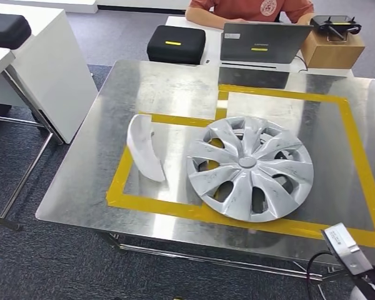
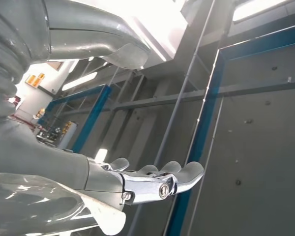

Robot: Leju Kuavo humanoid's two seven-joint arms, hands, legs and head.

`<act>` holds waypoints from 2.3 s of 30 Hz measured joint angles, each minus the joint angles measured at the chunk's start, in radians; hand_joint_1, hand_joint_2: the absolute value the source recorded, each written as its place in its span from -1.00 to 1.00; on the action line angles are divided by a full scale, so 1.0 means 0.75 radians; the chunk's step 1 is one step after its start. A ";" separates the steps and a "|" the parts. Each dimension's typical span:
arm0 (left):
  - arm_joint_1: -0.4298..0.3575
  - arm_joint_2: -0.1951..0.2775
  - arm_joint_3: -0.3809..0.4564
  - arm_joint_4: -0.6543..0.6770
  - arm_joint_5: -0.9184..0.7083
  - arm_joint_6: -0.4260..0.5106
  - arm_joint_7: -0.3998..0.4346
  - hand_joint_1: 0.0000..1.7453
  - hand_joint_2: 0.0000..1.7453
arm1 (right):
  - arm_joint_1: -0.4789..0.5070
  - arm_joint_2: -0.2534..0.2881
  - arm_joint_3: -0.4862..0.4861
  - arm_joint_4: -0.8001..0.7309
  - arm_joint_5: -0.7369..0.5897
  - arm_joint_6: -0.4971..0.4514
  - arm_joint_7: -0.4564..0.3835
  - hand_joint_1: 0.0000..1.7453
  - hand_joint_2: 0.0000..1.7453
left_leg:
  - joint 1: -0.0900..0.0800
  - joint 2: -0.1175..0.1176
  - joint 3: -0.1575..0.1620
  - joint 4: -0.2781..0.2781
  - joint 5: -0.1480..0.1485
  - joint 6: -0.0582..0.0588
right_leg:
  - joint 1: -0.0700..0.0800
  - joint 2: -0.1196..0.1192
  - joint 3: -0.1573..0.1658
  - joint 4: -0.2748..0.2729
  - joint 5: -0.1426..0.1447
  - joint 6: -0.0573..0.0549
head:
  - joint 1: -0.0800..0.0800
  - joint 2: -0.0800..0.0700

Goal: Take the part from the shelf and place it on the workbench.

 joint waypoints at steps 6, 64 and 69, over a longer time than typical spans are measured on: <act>0.000 0.000 0.000 0.000 -0.003 0.000 -0.002 -1.00 -1.00 | 0.003 0.000 -0.007 0.013 0.000 0.000 0.023 -1.00 1.00 | 0.000 0.000 0.000 0.000 0.000 0.000 | 0.000 0.000 0.000 0.000 0.000 0.000 | 0.000 0.000; 0.001 0.002 0.001 0.001 -0.038 0.017 -0.048 -1.00 -1.00 | 0.029 0.000 -0.009 0.022 0.001 0.000 0.029 -1.00 -1.00 | 0.016 0.048 0.024 -0.074 0.059 0.039 | -0.016 -0.090 -0.110 0.269 -0.170 0.054 | 0.012 0.000; -0.001 0.003 0.001 0.003 -0.040 0.017 -0.043 -1.00 -1.00 | 0.031 0.000 -0.009 0.026 0.001 0.000 0.029 -1.00 -1.00 | 0.041 0.068 -0.010 -0.035 0.057 -0.006 | -0.056 -0.108 0.033 0.090 -0.096 0.109 | 0.012 0.000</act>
